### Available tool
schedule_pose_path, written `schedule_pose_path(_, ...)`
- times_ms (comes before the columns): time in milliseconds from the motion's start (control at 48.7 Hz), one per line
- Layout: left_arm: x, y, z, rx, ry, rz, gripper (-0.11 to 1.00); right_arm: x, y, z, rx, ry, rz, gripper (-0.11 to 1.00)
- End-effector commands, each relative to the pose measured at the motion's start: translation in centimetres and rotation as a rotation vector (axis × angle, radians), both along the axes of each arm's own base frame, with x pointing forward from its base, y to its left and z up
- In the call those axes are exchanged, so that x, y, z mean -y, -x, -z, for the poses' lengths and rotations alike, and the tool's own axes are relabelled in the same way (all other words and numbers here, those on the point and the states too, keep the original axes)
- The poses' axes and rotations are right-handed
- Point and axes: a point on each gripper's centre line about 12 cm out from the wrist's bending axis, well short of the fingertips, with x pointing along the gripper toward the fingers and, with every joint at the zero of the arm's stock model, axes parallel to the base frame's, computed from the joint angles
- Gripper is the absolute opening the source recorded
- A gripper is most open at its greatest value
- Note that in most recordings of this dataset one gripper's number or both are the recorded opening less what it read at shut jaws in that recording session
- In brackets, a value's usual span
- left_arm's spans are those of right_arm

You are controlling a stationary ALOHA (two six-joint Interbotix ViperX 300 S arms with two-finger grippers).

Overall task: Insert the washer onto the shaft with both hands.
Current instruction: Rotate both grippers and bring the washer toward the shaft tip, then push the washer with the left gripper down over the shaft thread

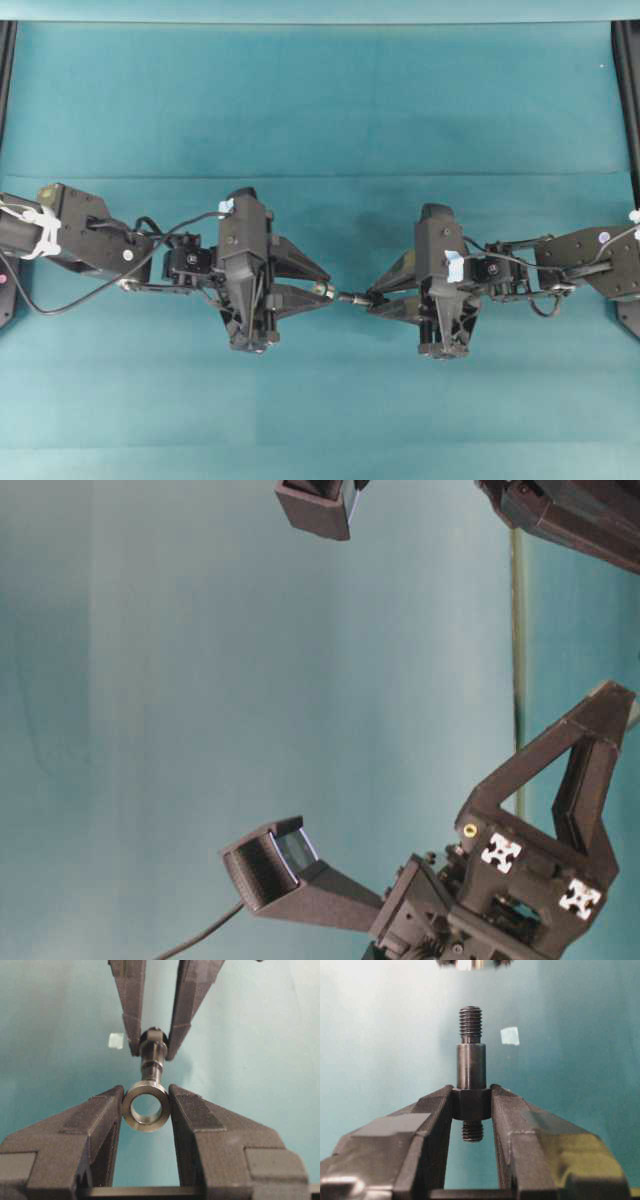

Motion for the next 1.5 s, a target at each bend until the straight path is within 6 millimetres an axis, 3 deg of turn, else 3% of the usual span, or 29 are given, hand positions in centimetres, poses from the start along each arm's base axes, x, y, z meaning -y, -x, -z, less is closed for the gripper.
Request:
schedule_pose_path(0,0.1,-0.5,-0.7,0.031,0.001,0.003,0.35,-0.2,-0.5,-0.8,0.045,-0.017,0.007,0.00)
schedule_pose_path(1480,1.0,-2.3,0.0,0.029,0.002,0.023,0.35,-0.1,-1.0,-1.2,0.085,-0.022,0.010,0.00)
